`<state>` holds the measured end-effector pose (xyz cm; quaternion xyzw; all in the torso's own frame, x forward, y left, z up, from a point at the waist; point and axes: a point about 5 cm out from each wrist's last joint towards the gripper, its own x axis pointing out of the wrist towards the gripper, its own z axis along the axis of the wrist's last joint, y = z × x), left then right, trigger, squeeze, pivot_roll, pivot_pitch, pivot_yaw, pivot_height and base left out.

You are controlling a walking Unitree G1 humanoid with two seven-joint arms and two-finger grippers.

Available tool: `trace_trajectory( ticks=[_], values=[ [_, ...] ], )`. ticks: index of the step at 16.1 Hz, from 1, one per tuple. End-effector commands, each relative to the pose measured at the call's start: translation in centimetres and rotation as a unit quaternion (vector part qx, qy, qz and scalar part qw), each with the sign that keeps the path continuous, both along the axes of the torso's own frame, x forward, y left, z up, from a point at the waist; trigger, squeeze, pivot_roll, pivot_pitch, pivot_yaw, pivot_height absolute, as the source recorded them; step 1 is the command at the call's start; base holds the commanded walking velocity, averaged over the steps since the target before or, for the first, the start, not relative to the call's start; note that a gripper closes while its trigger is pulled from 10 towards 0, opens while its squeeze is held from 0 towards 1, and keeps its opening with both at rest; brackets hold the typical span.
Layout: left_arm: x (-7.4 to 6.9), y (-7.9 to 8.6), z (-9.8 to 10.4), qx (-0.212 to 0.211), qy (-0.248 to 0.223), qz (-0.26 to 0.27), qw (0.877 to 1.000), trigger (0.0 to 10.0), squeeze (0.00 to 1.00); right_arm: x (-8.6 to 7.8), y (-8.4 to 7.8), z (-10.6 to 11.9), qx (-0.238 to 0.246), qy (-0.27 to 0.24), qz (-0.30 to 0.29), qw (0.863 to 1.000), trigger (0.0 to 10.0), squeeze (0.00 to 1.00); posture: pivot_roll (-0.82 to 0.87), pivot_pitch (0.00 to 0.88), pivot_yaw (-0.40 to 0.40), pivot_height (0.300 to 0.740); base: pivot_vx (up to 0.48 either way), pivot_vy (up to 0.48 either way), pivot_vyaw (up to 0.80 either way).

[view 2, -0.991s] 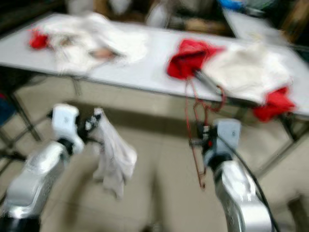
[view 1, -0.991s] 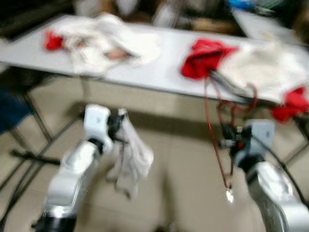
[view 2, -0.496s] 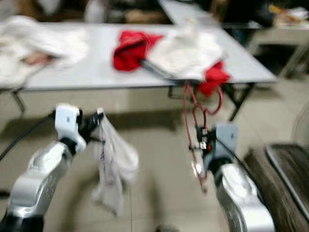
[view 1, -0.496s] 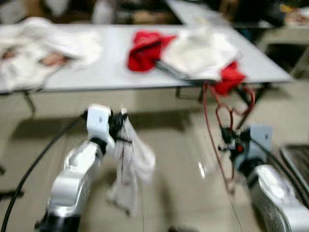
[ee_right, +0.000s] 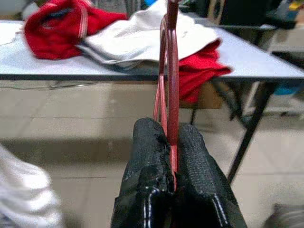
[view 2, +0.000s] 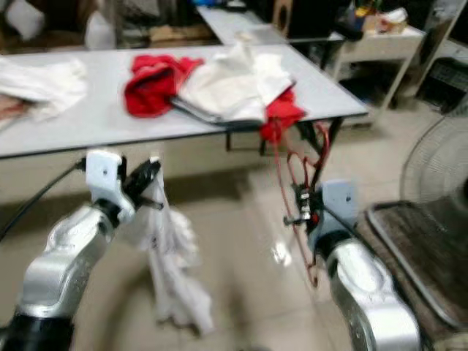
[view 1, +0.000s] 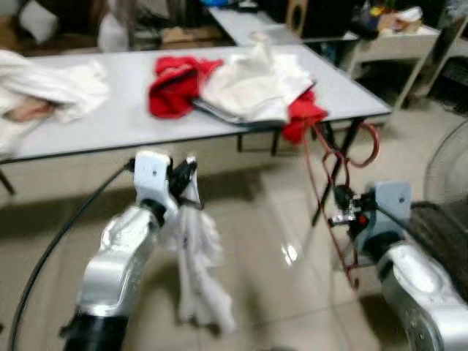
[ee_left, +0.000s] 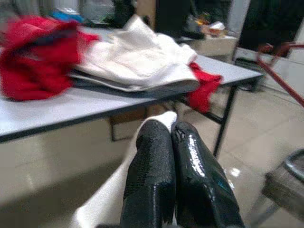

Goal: Hang hanger

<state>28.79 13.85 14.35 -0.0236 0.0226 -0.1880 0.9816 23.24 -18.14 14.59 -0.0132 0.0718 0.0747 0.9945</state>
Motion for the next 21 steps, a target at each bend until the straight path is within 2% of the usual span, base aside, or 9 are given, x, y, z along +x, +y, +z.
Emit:
trace_trajectory(
  ticks=[1,6,9,14,16,21],
  values=[
    [0.1,0.5,0.7,0.005,-0.015,0.005,1.000,10.0,0.00,0.2,0.2,0.2,0.006,-0.001,0.005,1.000,10.0,0.00,-0.15,0.000,-0.010,0.740,0.304,0.000,0.00],
    [0.3,0.7,1.0,0.004,-0.021,0.004,1.000,10.0,0.00,0.3,0.4,0.5,0.003,-0.005,0.012,1.000,10.0,0.00,-0.15,0.000,-0.006,0.740,0.322,0.000,0.00],
    [0.7,0.6,1.6,0.003,-0.030,0.001,1.000,10.0,0.00,0.6,0.5,1.2,-0.010,-0.019,0.044,0.999,10.0,0.00,-0.15,0.000,-0.001,0.740,0.328,0.000,0.00],
    [1.1,0.4,2.5,0.000,-0.044,-0.022,0.999,10.0,0.00,1.1,-0.4,2.4,-0.023,-0.037,0.048,0.998,10.0,0.00,-0.15,0.000,0.006,0.740,0.332,0.000,0.00],
    [1.3,0.2,2.6,-0.002,-0.045,-0.029,0.999,10.0,0.00,1.1,-0.6,2.7,-0.036,-0.038,0.070,0.996,10.0,0.00,-0.15,0.000,0.007,0.740,0.345,0.000,0.00],
    [2.8,-0.5,4.2,-0.005,-0.064,-0.053,0.997,10.0,0.00,0.1,-0.9,4.4,-0.044,-0.031,0.198,0.979,10.0,0.00,-0.15,0.000,0.007,0.740,0.346,0.000,0.00]
  ],
)
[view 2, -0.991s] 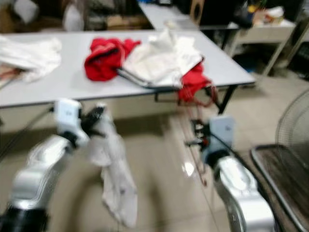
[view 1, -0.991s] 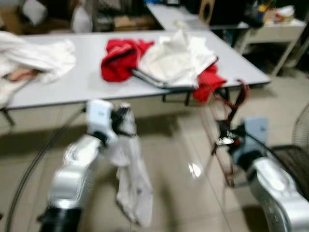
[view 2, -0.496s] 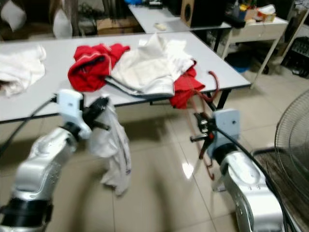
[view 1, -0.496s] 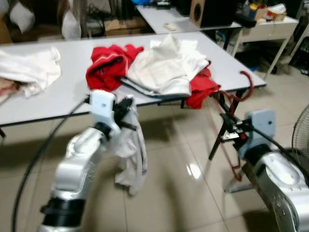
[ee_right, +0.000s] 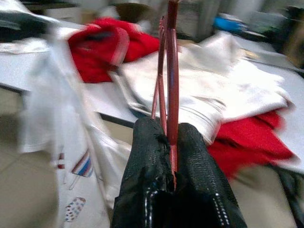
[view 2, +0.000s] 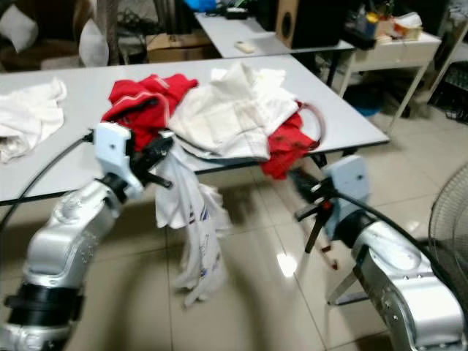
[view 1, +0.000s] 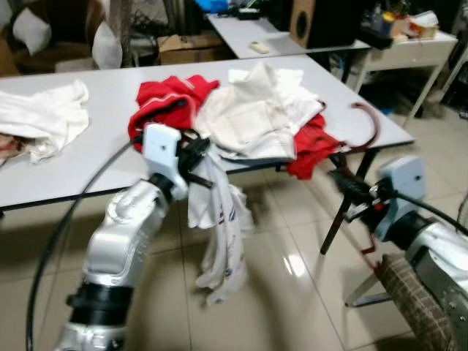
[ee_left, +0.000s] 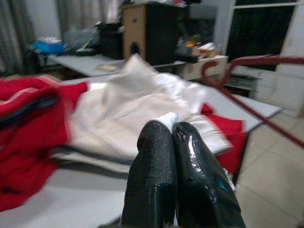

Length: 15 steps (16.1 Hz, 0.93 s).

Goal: Hang hanger

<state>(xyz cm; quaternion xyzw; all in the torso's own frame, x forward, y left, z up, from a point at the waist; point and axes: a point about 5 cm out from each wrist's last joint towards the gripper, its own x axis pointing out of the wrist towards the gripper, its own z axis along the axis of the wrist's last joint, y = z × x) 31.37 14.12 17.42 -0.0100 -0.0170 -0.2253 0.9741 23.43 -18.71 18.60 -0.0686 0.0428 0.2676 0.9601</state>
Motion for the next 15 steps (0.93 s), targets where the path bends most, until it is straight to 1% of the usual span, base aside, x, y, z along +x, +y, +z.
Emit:
trace_trajectory(
  ticks=[1,3,5,7,9,11,13,14,15],
  values=[
    [1.1,-1.0,2.1,-0.013,-0.027,-0.026,0.999,10.0,0.00,-0.7,-0.5,1.1,-0.017,0.006,0.052,0.998,10.0,0.00,-0.15,0.000,0.005,0.740,0.349,0.000,0.00],
    [2.6,-1.4,3.3,-0.012,-0.035,-0.043,0.998,10.0,0.00,-2.1,-1.1,2.0,-0.049,0.039,0.136,0.989,10.0,0.00,-0.16,0.000,0.002,0.740,0.349,0.000,0.00],
    [3.4,-1.6,4.0,-0.011,-0.041,-0.051,0.998,10.0,0.00,-3.0,-1.2,2.6,-0.054,0.055,0.180,0.981,10.0,0.00,-0.16,0.000,0.001,0.740,0.347,0.000,0.00],
    [4.4,-1.8,5.8,-0.016,-0.062,-0.060,0.996,10.0,0.00,-4.0,-1.2,3.3,-0.060,0.084,0.240,0.965,10.0,0.00,-0.16,0.000,-0.002,0.740,0.349,0.000,0.00],
    [4.9,-1.9,7.5,-0.031,-0.081,-0.066,0.994,10.0,0.00,-4.0,-1.2,3.4,-0.067,0.096,0.261,0.958,10.0,0.00,-0.16,0.000,-0.007,0.740,0.349,0.000,0.00],
    [5.1,-1.7,8.7,-0.032,-0.096,-0.072,0.992,10.0,0.00,-3.7,-1.2,3.3,-0.081,0.099,0.267,0.955,10.0,0.00,-0.15,0.000,-0.007,0.740,0.347,0.000,0.00],
    [4.6,-1.6,10.2,-0.037,-0.118,-0.090,0.988,10.0,0.00,-3.2,-1.2,3.3,-0.084,0.095,0.266,0.956,10.0,0.00,-0.15,0.000,-0.011,0.740,0.351,0.000,0.00],
    [4.5,-1.6,10.5,-0.036,-0.122,-0.094,0.987,10.0,0.00,-3.1,-1.2,3.3,-0.085,0.094,0.266,0.956,10.0,0.00,-0.15,0.000,-0.011,0.740,0.349,0.000,0.00],
    [4.1,-1.8,11.8,-0.034,-0.144,-0.112,0.983,10.0,0.00,-2.6,-1.1,3.3,-0.087,0.088,0.263,0.957,10.0,0.00,-0.15,0.000,-0.013,0.740,0.352,0.000,0.00]
  ],
)
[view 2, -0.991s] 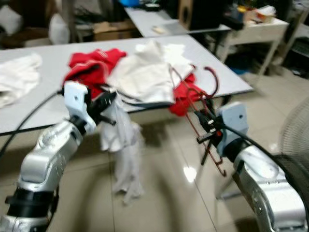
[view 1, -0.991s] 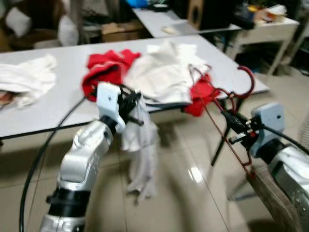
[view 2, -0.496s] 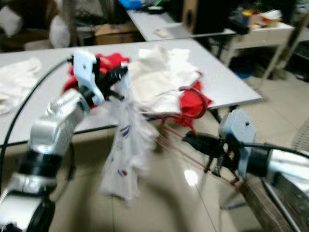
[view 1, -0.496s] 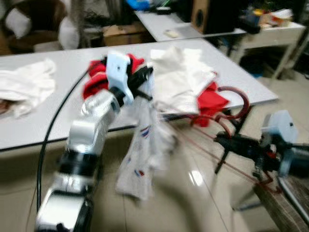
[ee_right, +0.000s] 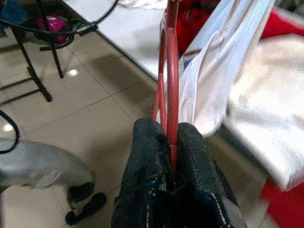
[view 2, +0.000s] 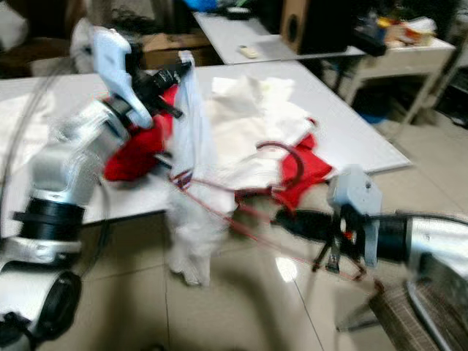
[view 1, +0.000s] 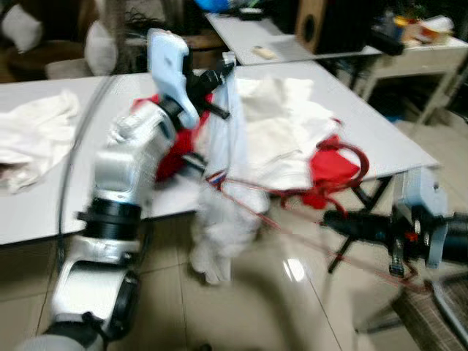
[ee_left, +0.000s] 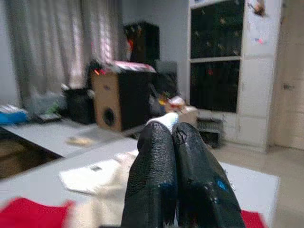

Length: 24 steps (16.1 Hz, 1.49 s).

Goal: Hang hanger

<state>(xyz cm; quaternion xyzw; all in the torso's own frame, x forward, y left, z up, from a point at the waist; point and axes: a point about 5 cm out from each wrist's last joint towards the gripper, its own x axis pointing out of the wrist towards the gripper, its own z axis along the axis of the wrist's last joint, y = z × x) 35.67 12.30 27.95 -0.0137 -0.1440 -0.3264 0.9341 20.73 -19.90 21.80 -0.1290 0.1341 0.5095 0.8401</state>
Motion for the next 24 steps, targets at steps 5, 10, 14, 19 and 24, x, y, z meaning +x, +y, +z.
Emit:
trace_trajectory(
  ticks=[5,10,14,19,24],
  values=[
    [-1.6,-0.5,4.8,-0.021,-0.070,-0.047,0.996,10.0,0.00,1.9,0.2,0.3,-0.008,-0.034,0.000,0.999,10.0,0.00,-0.14,0.000,-0.022,0.740,0.356,0.000,0.00],
    [-3.1,-0.7,8.2,-0.047,-0.108,-0.078,0.990,10.0,0.00,3.4,0.3,1.0,0.001,-0.072,-0.016,0.997,10.0,0.00,-0.14,0.000,-0.026,0.740,0.357,0.000,0.00],
    [-4.6,-2.1,9.5,-0.036,-0.124,-0.128,0.983,10.0,0.00,4.4,0.2,1.6,0.006,-0.090,-0.024,0.996,10.0,0.00,-0.13,0.000,-0.024,0.740,0.000,0.000,0.00],
    [-6.3,-2.6,11.0,-0.064,-0.153,-0.188,0.968,10.0,0.00,8.2,-1.0,3.3,-0.028,-0.150,-0.071,0.986,10.0,0.00,-0.11,0.000,-0.051,0.740,0.000,0.000,0.00],
    [-7.6,-2.1,12.8,-0.113,-0.190,-0.196,0.955,10.0,0.00,16.1,-3.3,15.7,0.071,-0.410,-0.288,0.863,10.0,0.00,-0.10,0.000,-0.066,0.740,0.000,0.000,0.00]
  ],
)
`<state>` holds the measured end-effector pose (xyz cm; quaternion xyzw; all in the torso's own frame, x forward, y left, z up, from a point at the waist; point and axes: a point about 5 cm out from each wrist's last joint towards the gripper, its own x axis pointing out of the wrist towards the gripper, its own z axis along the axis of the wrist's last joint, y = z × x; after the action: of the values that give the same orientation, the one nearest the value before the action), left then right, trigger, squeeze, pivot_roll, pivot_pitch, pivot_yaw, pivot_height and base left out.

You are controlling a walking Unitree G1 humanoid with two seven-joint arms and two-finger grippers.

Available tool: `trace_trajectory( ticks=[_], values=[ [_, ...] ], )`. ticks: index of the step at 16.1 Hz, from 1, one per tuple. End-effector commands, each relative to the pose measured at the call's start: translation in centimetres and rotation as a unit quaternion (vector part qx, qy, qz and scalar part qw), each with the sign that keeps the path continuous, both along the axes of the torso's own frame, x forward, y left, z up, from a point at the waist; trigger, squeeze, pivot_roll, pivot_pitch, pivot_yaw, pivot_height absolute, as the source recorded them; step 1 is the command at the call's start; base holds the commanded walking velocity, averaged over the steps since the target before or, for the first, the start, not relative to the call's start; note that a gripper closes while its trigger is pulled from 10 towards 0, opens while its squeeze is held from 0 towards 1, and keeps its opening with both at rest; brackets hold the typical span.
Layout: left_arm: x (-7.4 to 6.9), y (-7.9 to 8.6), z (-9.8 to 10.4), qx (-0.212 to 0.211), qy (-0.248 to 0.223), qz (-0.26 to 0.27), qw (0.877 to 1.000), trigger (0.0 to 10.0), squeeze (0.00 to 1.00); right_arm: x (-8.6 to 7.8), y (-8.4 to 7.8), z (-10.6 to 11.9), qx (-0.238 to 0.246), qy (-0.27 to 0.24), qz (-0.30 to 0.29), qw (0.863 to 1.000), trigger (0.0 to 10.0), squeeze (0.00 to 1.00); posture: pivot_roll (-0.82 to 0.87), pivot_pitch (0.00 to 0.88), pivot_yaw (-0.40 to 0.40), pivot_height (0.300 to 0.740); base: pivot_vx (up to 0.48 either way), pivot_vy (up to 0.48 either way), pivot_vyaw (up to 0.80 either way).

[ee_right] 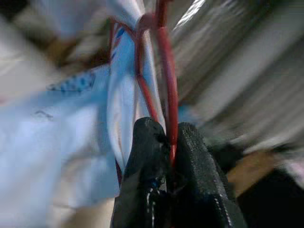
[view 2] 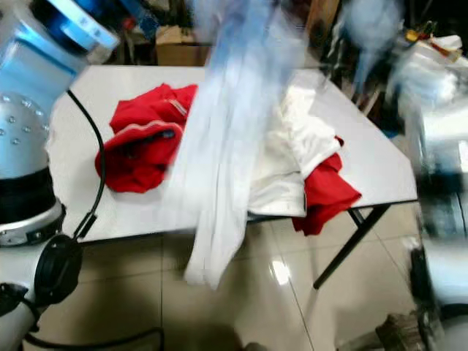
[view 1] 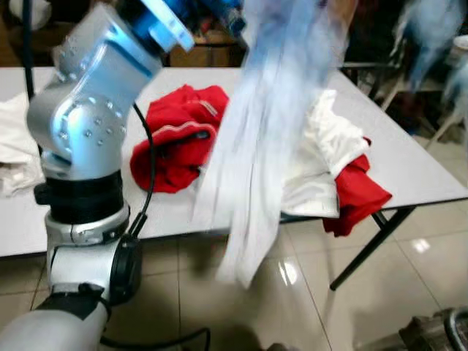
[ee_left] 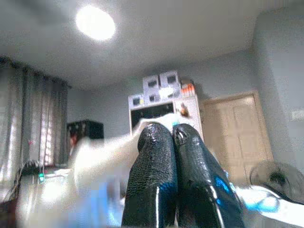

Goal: Hang hanger

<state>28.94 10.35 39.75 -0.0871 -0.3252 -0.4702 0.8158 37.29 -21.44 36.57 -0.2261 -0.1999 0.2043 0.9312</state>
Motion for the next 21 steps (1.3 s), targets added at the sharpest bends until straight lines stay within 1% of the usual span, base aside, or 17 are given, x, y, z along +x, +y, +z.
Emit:
trace_trajectory(
  ticks=[1,2,3,4,5,7,9,10,11,12,13,14,15,16,18,19,21],
  values=[
    [-0.9,-0.1,1.2,-0.016,-0.028,-0.012,0.999,10.0,0.00,-0.6,-1.7,3.1,0.061,-0.077,-0.028,0.995,10.0,0.00,-0.10,0.000,-0.068,0.740,0.000,0.000,0.00],
    [-1.1,0.2,1.5,-0.029,-0.032,-0.009,0.999,10.0,0.00,-0.3,-0.5,3.7,0.076,-0.066,0.039,0.994,10.0,0.00,-0.10,0.000,-0.072,0.740,0.000,0.000,0.00],
    [-1.2,0.2,1.6,-0.030,-0.031,-0.008,0.999,10.0,0.00,0.3,0.4,2.0,0.047,-0.023,0.065,0.997,10.0,0.00,-0.10,0.000,-0.071,0.740,0.000,0.000,0.00],
    [-1.1,0.3,1.4,-0.028,-0.024,-0.004,0.999,10.0,0.00,0.7,1.1,-0.5,-0.009,0.007,0.076,0.997,10.0,0.00,-0.10,0.000,-0.063,0.740,0.000,0.000,0.00],
    [-0.7,0.1,0.8,-0.020,-0.006,0.003,1.000,10.0,0.00,1.2,1.5,-3.4,-0.040,0.047,0.092,0.994,10.0,0.00,-0.10,0.000,-0.053,0.740,0.000,0.000,0.00],
    [1.6,-1.2,-2.1,0.027,0.062,0.043,0.997,10.0,0.00,0.8,1.4,-8.7,-0.067,0.121,0.132,0.982,10.0,0.00,-0.10,0.000,-0.035,0.740,0.000,0.000,0.00],
    [3.1,-2.2,-4.4,0.068,0.103,0.075,0.989,10.0,0.00,-0.3,1.0,-11.0,-0.084,0.152,0.148,0.974,10.0,0.00,-0.10,0.000,-0.021,0.740,0.000,0.000,0.00],
    [4.1,-3.2,-7.0,0.111,0.132,0.094,0.981,10.0,0.00,-1.7,0.5,-13.0,-0.101,0.182,0.169,0.963,10.0,0.00,-0.11,0.000,-0.009,0.740,0.000,0.000,0.00],
    [4.7,-3.6,-8.6,0.133,0.146,0.107,0.975,10.0,0.00,-2.6,0.2,-13.9,-0.107,0.200,0.181,0.957,10.0,0.00,-0.11,0.000,-0.003,0.740,0.000,0.000,0.00],
    [6.0,-3.8,-12.1,0.196,0.163,0.150,0.955,10.0,0.00,-4.4,-0.4,-15.6,-0.113,0.235,0.193,0.946,10.0,0.00,-0.12,0.000,0.009,0.740,0.000,0.000,0.00],
    [6.8,-3.4,-14.3,0.233,0.175,0.174,0.941,10.0,0.00,-5.4,-0.9,-16.4,-0.111,0.253,0.196,0.941,10.0,0.00,-0.12,0.000,0.015,0.740,0.000,0.000,0.00],
    [8.6,-1.5,-17.4,0.261,0.201,0.243,0.912,10.0,0.00,-7.0,-2.0,-17.5,-0.114,0.270,0.189,0.937,10.0,0.00,-0.13,0.000,0.035,0.740,0.000,0.000,0.00],
    [9.4,-0.3,-18.0,0.266,0.203,0.290,0.897,10.0,0.00,-7.5,-2.5,-17.6,-0.120,0.271,0.186,0.937,10.0,0.00,-0.13,0.000,0.035,0.740,0.000,0.000,0.00],
    [10.0,0.6,-18.2,0.258,0.207,0.320,0.888,10.0,0.00,-7.9,-2.7,-17.4,-0.122,0.271,0.188,0.936,10.0,0.00,-0.14,0.000,0.048,0.740,0.000,0.000,0.00],
    [11.1,2.7,-17.9,0.214,0.227,0.376,0.873,10.0,0.00,-9.3,-2.7,-16.7,-0.132,0.282,0.210,0.927,10.0,0.00,-0.14,0.000,0.051,0.740,0.000,0.000,0.00],
    [11.4,3.2,-18.0,0.211,0.231,0.387,0.867,10.0,0.00,-9.8,-2.7,-16.5,-0.137,0.291,0.213,0.923,10.0,0.00,-0.14,0.000,0.052,0.740,0.000,0.000,0.00],
    [11.5,3.3,-19.5,0.241,0.239,0.373,0.863,10.0,0.00,-11.2,-3.3,-15.8,-0.158,0.314,0.213,0.912,10.0,0.00,-0.14,0.000,0.054,0.740,0.000,0.000,0.00]
  ],
)
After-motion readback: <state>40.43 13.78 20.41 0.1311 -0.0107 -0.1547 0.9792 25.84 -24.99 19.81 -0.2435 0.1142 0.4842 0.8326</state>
